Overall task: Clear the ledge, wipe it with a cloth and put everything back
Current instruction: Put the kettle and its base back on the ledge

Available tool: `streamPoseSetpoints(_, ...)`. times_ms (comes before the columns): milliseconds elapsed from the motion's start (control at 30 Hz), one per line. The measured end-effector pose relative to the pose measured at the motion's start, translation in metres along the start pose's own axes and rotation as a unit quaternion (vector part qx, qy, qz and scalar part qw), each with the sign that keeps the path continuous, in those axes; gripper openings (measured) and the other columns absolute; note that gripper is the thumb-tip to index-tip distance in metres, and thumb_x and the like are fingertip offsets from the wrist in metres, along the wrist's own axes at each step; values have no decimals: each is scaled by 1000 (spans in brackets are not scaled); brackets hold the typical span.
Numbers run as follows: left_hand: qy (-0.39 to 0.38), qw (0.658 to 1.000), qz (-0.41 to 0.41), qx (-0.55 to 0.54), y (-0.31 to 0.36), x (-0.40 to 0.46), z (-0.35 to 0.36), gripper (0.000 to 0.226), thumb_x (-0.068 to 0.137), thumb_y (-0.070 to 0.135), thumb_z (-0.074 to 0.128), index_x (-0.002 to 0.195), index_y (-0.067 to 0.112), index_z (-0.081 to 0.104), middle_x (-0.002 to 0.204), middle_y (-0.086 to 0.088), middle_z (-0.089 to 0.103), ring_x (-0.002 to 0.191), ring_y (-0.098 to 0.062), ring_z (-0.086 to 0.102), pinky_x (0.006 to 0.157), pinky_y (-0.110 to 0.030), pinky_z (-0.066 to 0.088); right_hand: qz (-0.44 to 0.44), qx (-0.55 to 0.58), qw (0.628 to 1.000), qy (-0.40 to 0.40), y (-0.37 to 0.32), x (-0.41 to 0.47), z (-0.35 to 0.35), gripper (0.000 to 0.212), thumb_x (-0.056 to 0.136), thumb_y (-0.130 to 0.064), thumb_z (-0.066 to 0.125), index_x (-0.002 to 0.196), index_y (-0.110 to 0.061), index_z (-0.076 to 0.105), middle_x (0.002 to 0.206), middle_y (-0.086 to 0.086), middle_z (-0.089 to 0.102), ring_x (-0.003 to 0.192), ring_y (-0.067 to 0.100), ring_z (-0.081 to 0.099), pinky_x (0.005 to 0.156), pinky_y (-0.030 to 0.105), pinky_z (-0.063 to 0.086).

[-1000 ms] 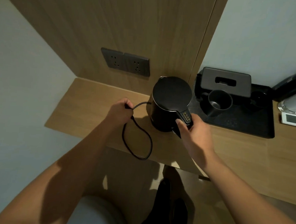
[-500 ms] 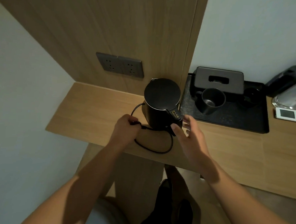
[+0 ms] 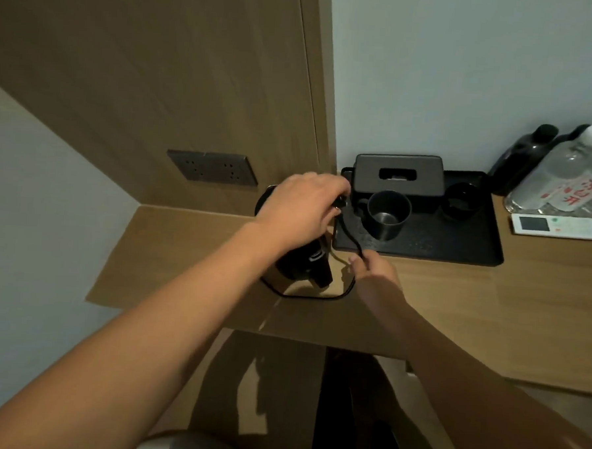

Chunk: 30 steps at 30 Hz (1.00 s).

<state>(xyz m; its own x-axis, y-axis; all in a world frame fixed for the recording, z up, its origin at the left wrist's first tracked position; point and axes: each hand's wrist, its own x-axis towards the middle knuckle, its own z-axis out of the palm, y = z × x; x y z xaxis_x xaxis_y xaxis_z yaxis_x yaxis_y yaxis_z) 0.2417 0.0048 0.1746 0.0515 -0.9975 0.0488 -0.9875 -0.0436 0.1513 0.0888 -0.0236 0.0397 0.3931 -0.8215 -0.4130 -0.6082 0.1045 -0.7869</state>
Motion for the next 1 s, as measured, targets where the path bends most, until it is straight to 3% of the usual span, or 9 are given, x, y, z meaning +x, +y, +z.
streamPoseSetpoints(100,40,998,-50,5,-31,11,5,37,99,31,60,136,25,55,133,3,63,122,-20,57,103,-41,47,2,-57,998,20,-14,28,-3,23,105,-32,44,109,-16,60,96,3,63,89,21,57,76,32,41)
streamPoseSetpoints(200,58,990,-130,-17,-61,11,22,41,101,36,58,139,21,55,137,0,62,125,-23,56,101,-41,46,15,-71,997,23,-30,48,2,22,104,-32,45,106,-16,60,98,6,65,93,24,62,86,43,52)
streamPoseSetpoints(267,80,978,-180,-67,-74,11,34,42,100,36,58,138,18,57,136,-3,63,124,-24,57,99,-38,46,22,-67,997,29,-41,59,6,23,104,-32,44,105,-15,59,99,7,65,95,25,62,87,43,52)
streamPoseSetpoints(400,142,921,-303,-198,-91,12,48,44,99,33,62,139,14,58,133,-6,65,124,-25,57,103,-34,43,5,-45,998,41,-58,76,12,25,104,-30,43,114,-14,61,103,6,65,97,22,61,85,39,50)
streamPoseSetpoints(533,144,855,-407,-288,-108,15,58,47,96,34,68,137,11,60,129,-8,67,123,-24,59,103,-31,43,-4,-10,999,30,-62,82,19,21,102,-20,44,106,-15,64,96,5,65,87,20,61,72,32,45)
streamPoseSetpoints(633,151,798,-452,-369,-123,23,61,47,89,33,77,128,8,66,118,-6,69,114,-21,64,97,-27,47,-8,-1,1000,20,-62,86,23,19,97,-10,47,97,-13,65,90,7,66,86,23,61,72,34,46)
streamPoseSetpoints(700,150,769,-469,-407,-135,26,63,49,82,37,83,121,11,69,111,-2,71,106,-20,67,98,-34,52,-3,6,1000,19,-64,91,26,18,95,-8,49,93,-12,66,89,7,67,86,23,62,73,35,48)
streamPoseSetpoints(900,178,735,-491,-432,-152,8,85,44,82,39,82,114,9,72,102,-7,74,95,-22,71,89,-41,58,37,51,998,-7,-67,98,38,18,99,-17,54,108,-17,70,99,3,72,95,21,66,86,39,55)
streamPoseSetpoints(1000,147,730,-513,-428,-165,-17,109,43,88,38,76,117,8,72,103,-8,75,96,-22,70,92,-39,56,59,81,995,-17,-68,98,40,16,100,-17,54,105,-18,69,101,6,72,99,23,66,91,41,54)
